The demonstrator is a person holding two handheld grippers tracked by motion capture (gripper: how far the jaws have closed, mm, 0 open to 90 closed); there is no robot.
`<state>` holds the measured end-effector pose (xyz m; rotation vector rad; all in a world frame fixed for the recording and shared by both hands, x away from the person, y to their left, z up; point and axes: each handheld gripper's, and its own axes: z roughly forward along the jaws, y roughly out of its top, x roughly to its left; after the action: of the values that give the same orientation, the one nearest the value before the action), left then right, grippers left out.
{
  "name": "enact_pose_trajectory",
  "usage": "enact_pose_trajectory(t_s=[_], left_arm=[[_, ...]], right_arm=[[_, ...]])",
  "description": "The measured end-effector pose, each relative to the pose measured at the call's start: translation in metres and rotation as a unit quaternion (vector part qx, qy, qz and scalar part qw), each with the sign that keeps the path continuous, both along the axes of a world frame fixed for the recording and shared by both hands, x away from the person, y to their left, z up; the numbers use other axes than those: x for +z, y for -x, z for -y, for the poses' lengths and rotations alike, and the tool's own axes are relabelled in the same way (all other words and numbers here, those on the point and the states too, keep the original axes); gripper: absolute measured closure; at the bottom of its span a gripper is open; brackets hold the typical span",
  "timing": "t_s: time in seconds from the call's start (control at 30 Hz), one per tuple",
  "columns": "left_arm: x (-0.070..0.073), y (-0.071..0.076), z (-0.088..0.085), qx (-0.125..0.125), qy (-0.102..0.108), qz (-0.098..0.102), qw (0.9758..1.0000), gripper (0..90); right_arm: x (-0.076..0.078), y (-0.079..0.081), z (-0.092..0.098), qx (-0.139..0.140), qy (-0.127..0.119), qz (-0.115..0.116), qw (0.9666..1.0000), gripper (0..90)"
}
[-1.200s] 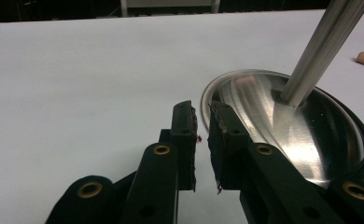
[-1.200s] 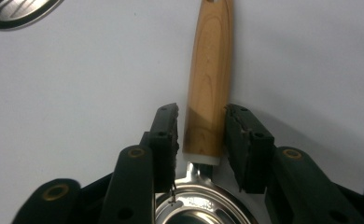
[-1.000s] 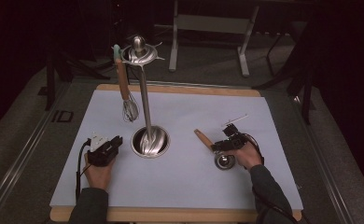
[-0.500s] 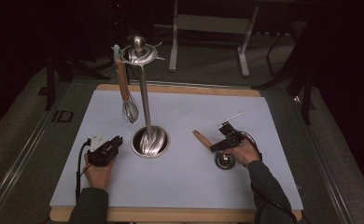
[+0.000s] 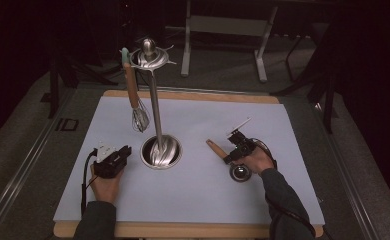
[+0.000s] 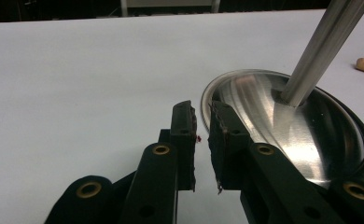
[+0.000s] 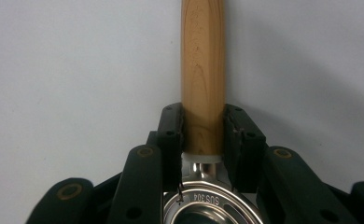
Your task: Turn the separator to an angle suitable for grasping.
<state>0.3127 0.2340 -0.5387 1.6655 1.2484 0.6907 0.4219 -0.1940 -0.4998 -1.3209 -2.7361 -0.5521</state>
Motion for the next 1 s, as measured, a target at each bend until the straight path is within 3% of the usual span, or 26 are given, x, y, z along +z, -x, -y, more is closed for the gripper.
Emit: enact_pose_trajectory(t_s=[0.53, 1.0], left_arm=[[-0.0001, -0.0004, -0.0006, 0.001, 0.002, -0.002, 1.0000, 80.2], [0.0000, -0.0004, -0.0007, 0.001, 0.002, -0.002, 1.0000, 79.9]], right_arm=[[0.0025, 0.0025, -0.0004, 0.008, 0.000, 0.012, 0.9999, 70.8], [0.0046, 0.0076, 0.0058, -0.003, -0.003, 0.029, 0.9996, 70.8]])
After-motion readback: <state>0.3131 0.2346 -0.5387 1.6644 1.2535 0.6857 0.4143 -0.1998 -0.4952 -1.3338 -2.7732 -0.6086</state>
